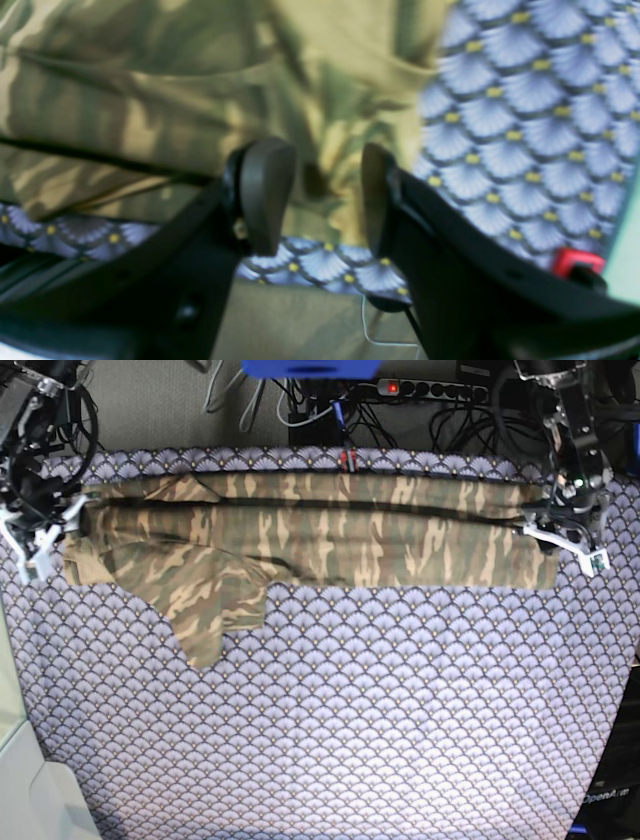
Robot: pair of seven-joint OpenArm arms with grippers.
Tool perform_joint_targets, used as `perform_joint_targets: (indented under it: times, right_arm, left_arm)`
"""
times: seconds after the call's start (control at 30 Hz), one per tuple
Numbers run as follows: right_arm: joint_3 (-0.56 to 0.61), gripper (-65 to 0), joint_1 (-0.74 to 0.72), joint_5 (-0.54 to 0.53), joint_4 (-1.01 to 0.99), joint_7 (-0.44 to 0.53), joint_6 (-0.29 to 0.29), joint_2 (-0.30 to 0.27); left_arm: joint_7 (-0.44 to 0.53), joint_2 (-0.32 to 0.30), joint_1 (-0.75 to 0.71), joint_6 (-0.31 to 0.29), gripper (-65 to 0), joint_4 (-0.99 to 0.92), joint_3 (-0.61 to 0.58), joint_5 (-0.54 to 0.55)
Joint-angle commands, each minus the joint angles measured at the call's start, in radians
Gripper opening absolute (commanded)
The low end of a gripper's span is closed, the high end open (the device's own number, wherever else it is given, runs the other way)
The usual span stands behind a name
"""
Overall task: Fold the T-shirt properly
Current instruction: 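Pull the right gripper's shirt end outward along the strip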
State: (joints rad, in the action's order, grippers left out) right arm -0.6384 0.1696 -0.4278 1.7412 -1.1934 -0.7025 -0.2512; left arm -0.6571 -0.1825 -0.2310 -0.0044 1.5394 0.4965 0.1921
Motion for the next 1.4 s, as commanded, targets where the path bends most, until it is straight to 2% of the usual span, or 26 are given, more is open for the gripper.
perform_joint_targets:
  times: [0.0,0.13,0.27,0.43,0.57,0.7,0.93,1.1,1.37]
  right_arm:
    - [-0.034,-37.7,-0.006,-0.004,0.016,0.007,0.004,-0.018]
    - [-0.097,-37.7,-0.018,-0.004,0.016,0.007,0.004,-0.021]
    - [-0.08,-37.7,-0.074,-0.004,0.015,-0.016,0.004,-0.047]
    - [0.085,-37.6,-0.23,-0.004,0.015,-0.121,0.004,-0.064]
    - [0.243,-37.6,-0.336,-0.003,-0.011,-0.136,0.004,-0.052]
    - [0.349,-37.6,-0.445,-0.001,-0.191,-0.122,0.004,-0.026]
    - [0.426,-37.6,-0.574,-0.001,-0.476,-0.021,0.004,0.019]
    - [0.504,-37.6,-0.637,-0.001,-0.582,0.065,0.004,0.014]
    - [0.526,-37.6,-0.74,0.001,-0.824,0.214,0.004,-0.01]
  left_arm:
    - [0.015,-0.013,-0.003,-0.003,-35.6,0.037,0.006,0.002]
    - [0.015,-0.008,-0.026,-0.003,-35.6,0.105,0.006,0.002]
    - [-0.005,-0.005,-0.028,-0.003,-35.6,0.145,0.008,0.002]
    - [-0.057,-0.005,-0.017,-0.003,-35.6,0.146,0.008,0.002]
    - [-0.059,-0.005,-0.017,-0.003,-35.6,0.146,0.001,0.002]
    - [-0.059,-0.004,-0.02,-0.003,-35.6,0.146,0.0,0.002]
    - [-0.059,-0.004,-0.023,-0.003,-35.6,0.148,0.004,0.002]
    - [-0.059,-0.004,-0.021,-0.003,-35.6,0.148,0.003,0.002]
    - [-0.059,-0.004,-0.017,-0.003,-35.6,0.148,0.0,0.002]
